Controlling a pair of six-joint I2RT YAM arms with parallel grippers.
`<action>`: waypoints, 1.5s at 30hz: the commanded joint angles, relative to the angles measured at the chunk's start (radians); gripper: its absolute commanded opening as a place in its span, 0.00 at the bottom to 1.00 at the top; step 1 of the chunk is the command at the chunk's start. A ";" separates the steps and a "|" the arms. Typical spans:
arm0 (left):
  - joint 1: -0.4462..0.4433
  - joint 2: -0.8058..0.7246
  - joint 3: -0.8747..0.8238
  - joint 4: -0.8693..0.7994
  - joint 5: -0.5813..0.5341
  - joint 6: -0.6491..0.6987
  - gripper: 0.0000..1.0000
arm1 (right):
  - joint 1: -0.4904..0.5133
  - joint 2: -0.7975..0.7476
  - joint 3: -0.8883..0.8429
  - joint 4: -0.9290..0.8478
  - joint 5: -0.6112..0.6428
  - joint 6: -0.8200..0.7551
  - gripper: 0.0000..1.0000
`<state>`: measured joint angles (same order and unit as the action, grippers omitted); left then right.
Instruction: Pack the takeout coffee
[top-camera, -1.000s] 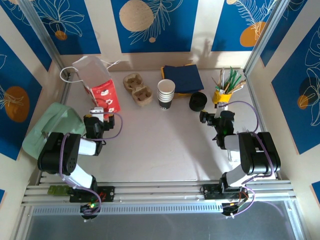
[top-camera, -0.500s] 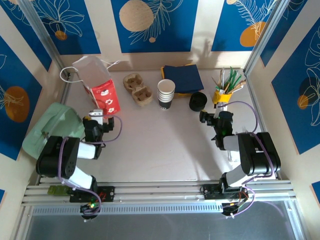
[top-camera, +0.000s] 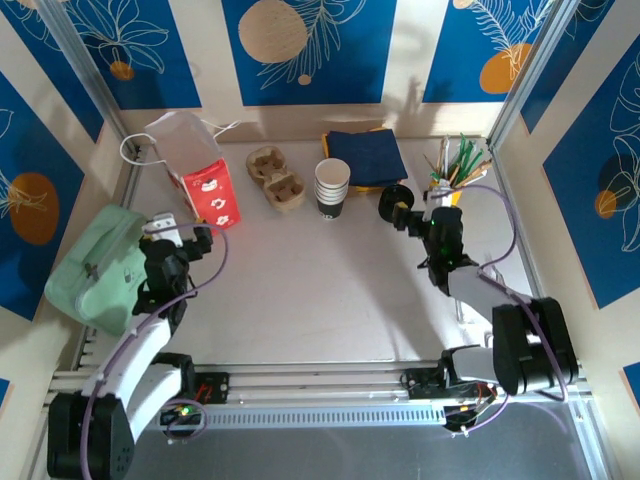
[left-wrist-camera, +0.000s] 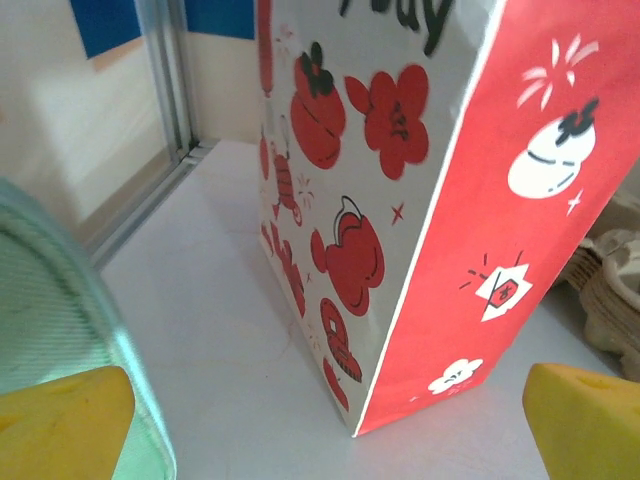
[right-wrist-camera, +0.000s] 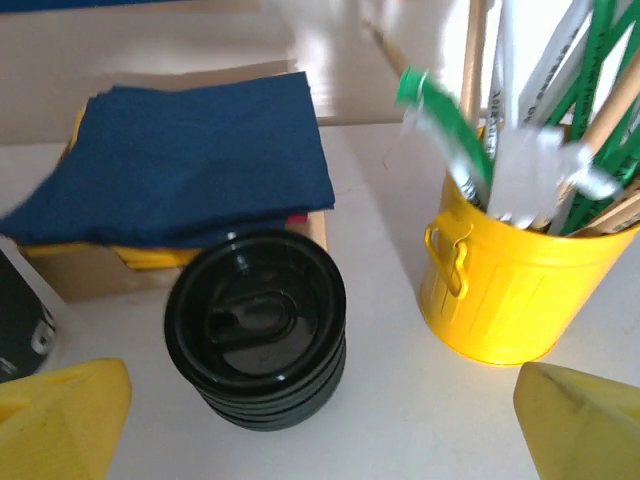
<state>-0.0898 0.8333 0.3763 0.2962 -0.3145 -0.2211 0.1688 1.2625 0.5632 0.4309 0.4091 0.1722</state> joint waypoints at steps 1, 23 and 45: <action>-0.004 -0.073 0.080 -0.327 -0.047 -0.183 1.00 | 0.004 -0.081 0.148 -0.497 0.051 0.259 0.99; 0.024 0.027 0.513 -1.025 0.503 -0.190 0.99 | 0.229 0.114 0.749 -1.080 -0.207 0.422 0.89; 0.026 -0.009 0.521 -1.051 0.534 -0.155 1.00 | 0.336 0.761 1.529 -1.372 0.031 0.331 0.55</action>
<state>-0.0738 0.8330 0.8799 -0.7486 0.2096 -0.3866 0.5068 2.0026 2.0220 -0.8597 0.3656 0.5201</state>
